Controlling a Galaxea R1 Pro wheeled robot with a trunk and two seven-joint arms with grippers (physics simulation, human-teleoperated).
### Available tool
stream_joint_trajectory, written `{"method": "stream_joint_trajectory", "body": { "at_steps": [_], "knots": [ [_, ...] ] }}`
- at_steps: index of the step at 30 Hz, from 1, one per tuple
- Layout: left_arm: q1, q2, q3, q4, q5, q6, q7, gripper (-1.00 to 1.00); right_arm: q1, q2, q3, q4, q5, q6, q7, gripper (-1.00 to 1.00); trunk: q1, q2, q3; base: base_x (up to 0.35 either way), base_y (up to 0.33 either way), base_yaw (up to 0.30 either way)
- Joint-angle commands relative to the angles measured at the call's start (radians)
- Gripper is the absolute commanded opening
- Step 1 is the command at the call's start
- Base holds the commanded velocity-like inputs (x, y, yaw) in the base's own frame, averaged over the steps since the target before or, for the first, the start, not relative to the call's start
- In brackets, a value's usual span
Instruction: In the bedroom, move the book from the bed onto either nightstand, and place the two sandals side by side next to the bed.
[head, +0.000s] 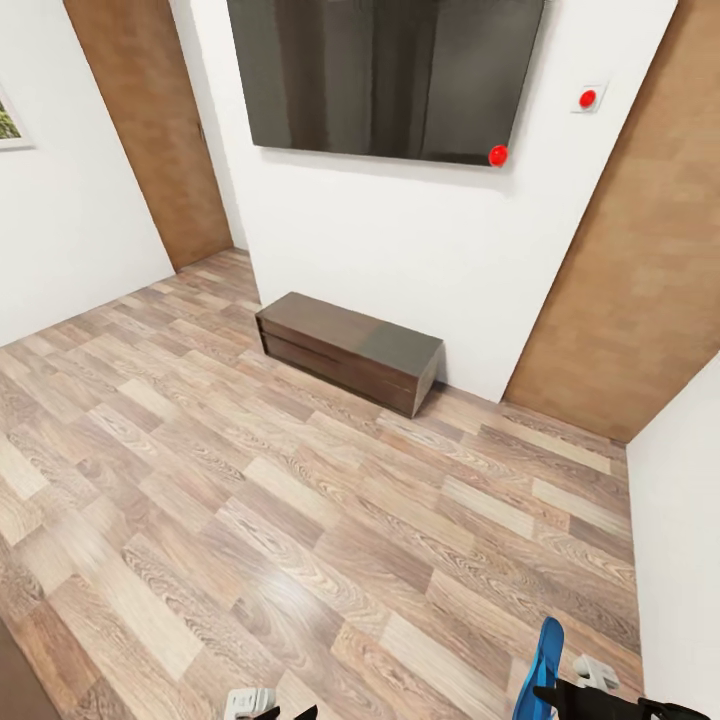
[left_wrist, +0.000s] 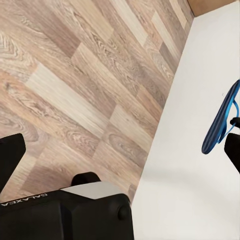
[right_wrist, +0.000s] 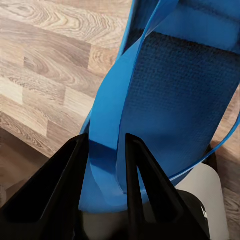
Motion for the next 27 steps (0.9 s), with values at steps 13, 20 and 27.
{"method": "stream_joint_trajectory", "body": {
  "at_steps": [13, 20, 27],
  "knots": [
    [0.001, 0.001, -0.001, 0.000, 0.011, 0.008, 0.001, 1.00, -0.001, 0.001, 0.005, 0.003, -0.011, 0.009, 0.005, -1.00, 0.000, -0.001, 0.014, 0.000, 0.000, -0.097],
    [0.001, 0.001, -0.001, 0.000, 0.011, 0.008, 0.001, 1.00, -0.001, 0.000, 0.005, 0.003, -0.011, 0.009, 0.004, -1.00, 0.000, -0.001, 0.025, 0.000, 0.000, -0.002],
    [0.000, 0.001, -0.001, 0.000, 0.011, 0.008, 0.001, 1.00, -0.001, 0.001, 0.005, 0.003, -0.010, 0.009, 0.004, -1.00, 0.000, -0.001, 0.036, 0.000, 0.000, 0.000]
  ]
}}
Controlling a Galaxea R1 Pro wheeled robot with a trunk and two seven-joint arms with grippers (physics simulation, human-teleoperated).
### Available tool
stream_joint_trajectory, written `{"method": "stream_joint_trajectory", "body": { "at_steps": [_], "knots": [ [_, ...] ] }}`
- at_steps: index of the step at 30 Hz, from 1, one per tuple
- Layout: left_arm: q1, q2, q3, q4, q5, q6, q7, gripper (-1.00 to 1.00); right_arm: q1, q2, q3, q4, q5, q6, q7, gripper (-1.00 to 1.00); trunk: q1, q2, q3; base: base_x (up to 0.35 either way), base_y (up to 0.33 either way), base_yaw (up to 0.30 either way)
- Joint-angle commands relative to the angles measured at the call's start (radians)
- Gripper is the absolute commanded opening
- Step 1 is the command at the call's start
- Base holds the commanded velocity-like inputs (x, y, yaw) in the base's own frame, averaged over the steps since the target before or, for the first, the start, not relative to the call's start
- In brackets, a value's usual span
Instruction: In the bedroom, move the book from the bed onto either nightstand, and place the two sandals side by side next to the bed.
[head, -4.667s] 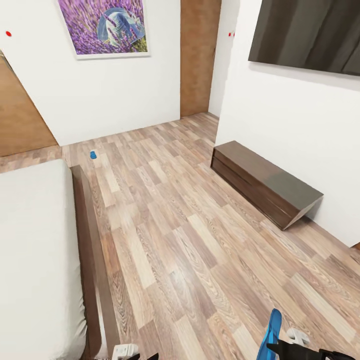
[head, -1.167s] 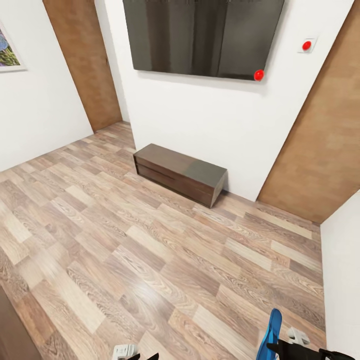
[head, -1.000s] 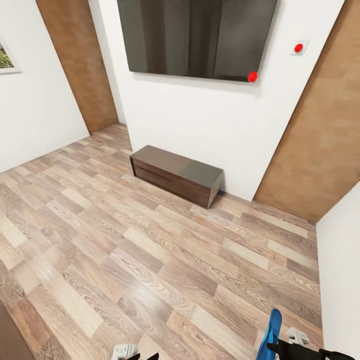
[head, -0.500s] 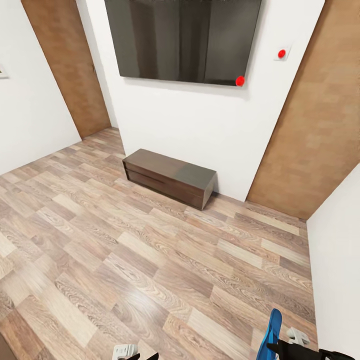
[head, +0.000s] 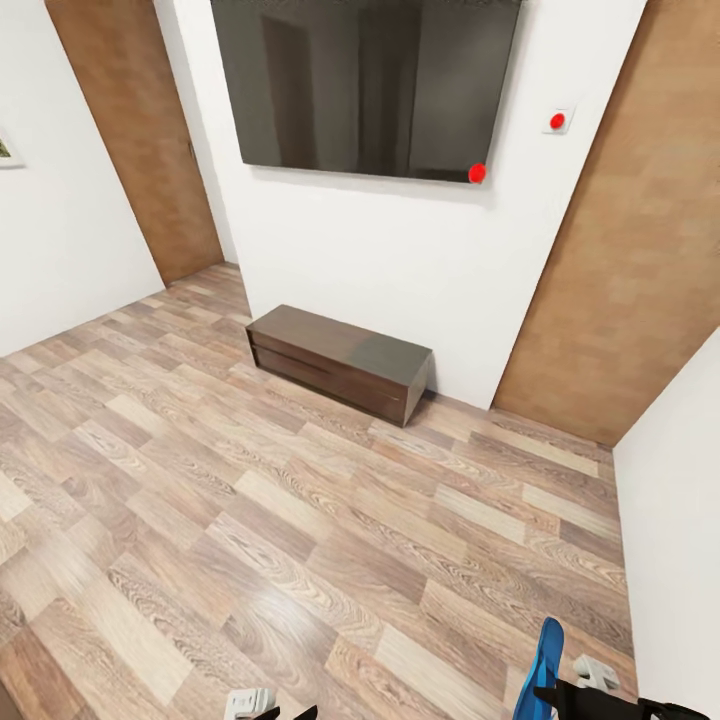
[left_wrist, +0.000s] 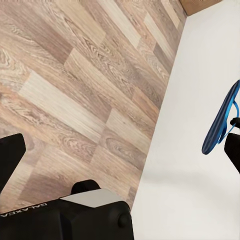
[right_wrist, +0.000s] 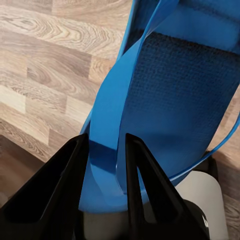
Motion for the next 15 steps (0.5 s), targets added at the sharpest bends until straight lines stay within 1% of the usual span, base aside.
{"method": "stream_joint_trajectory", "body": {
  "at_steps": [1, 15],
  "knots": [
    [0.000, 0.001, -0.002, -0.002, 0.011, 0.009, 0.001, 1.00, -0.001, 0.000, 0.005, 0.003, -0.012, 0.009, 0.007, -1.00, 0.000, -0.001, 0.001, 0.000, 0.000, 0.000],
    [0.000, 0.001, -0.002, -0.002, 0.011, 0.009, 0.001, 1.00, -0.001, 0.000, 0.005, 0.003, -0.012, 0.009, 0.008, -1.00, 0.000, -0.001, 0.024, 0.000, 0.000, 0.000]
  ]
}}
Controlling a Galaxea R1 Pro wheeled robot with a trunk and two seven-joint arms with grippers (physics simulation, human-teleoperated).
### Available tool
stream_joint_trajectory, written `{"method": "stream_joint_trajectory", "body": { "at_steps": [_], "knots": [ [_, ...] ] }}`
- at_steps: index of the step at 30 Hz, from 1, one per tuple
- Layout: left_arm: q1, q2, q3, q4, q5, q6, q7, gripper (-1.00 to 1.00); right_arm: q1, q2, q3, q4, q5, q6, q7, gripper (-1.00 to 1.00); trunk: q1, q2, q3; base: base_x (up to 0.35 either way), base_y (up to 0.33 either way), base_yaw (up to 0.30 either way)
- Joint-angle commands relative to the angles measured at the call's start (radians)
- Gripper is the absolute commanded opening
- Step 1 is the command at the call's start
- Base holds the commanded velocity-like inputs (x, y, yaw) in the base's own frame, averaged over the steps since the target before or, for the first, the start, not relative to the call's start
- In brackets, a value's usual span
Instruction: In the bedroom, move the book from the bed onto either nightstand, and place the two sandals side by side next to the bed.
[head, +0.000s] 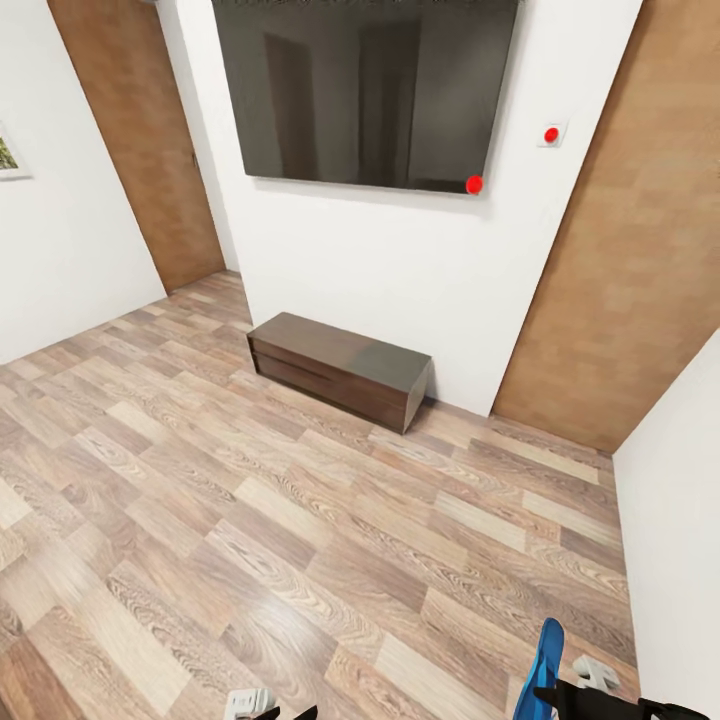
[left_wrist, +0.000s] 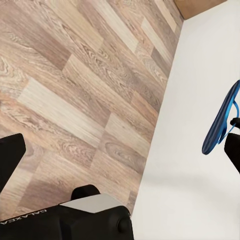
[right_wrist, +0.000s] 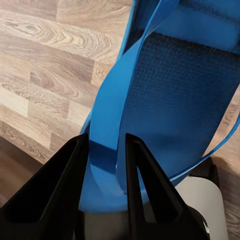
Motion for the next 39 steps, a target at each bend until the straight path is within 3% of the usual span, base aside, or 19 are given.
{"method": "stream_joint_trajectory", "body": {
  "at_steps": [1, 39],
  "knots": [
    [0.000, 0.001, -0.002, -0.002, 0.011, 0.009, 0.001, 1.00, -0.001, 0.000, 0.005, 0.003, -0.012, 0.009, 0.007, -1.00, 0.000, -0.001, 0.001, 0.000, 0.000, 0.000],
    [0.000, 0.001, -0.002, -0.002, 0.011, 0.009, 0.001, 1.00, -0.001, 0.001, 0.005, 0.003, -0.011, 0.009, 0.006, -1.00, 0.000, -0.001, 0.062, 0.000, 0.000, 0.000]
  ]
}}
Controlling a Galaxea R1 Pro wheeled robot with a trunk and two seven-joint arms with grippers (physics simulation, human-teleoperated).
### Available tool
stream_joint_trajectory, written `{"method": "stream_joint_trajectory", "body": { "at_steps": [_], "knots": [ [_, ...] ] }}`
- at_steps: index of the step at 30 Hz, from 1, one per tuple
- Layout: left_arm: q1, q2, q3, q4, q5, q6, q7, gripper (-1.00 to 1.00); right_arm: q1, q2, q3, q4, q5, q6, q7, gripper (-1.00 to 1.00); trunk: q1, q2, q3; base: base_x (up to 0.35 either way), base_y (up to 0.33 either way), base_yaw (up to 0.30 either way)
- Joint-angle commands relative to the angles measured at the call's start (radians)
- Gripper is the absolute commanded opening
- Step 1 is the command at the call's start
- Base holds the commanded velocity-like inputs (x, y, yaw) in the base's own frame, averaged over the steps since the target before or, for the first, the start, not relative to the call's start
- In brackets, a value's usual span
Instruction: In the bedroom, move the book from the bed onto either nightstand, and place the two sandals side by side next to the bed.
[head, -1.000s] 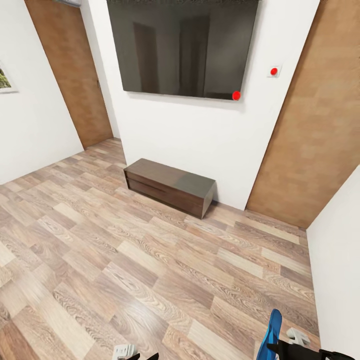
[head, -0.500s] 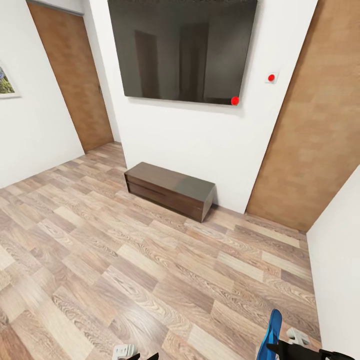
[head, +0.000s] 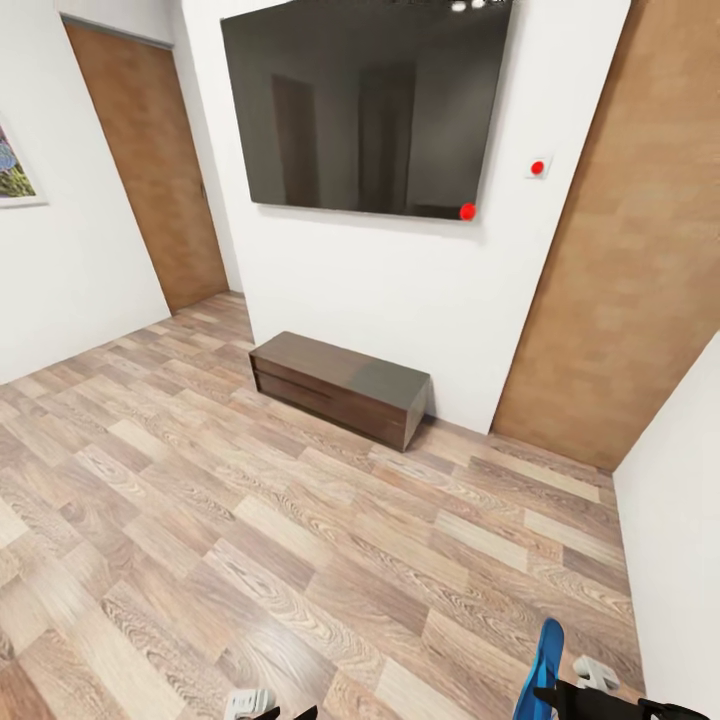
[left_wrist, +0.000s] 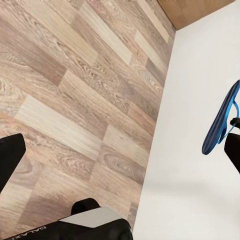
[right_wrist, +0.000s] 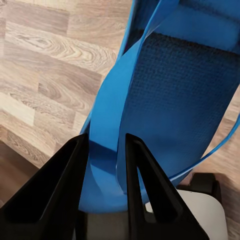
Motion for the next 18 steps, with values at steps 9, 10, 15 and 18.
{"method": "stream_joint_trajectory", "body": {
  "at_steps": [9, 10, 15, 18],
  "knots": [
    [0.000, 0.001, -0.002, -0.002, 0.011, 0.009, 0.001, 1.00, -0.001, 0.000, 0.005, 0.003, -0.012, 0.009, 0.007, -1.00, 0.000, -0.001, 0.014, 0.000, 0.000, 0.000],
    [0.000, 0.001, -0.002, -0.002, 0.011, 0.009, 0.001, 1.00, -0.001, 0.000, 0.005, 0.003, -0.012, 0.009, 0.007, -1.00, 0.000, -0.001, 0.015, 0.000, 0.000, 0.000],
    [0.000, 0.001, -0.002, -0.002, 0.011, 0.009, 0.001, 1.00, -0.001, 0.000, 0.005, 0.003, -0.012, 0.009, 0.008, -1.00, 0.000, -0.001, 0.023, 0.000, 0.000, 0.000],
    [0.000, 0.001, -0.002, -0.002, 0.011, 0.009, 0.001, 1.00, -0.001, 0.000, 0.006, 0.003, -0.012, 0.009, 0.008, -1.00, 0.000, -0.001, 0.028, 0.000, 0.000, 0.000]
  ]
}}
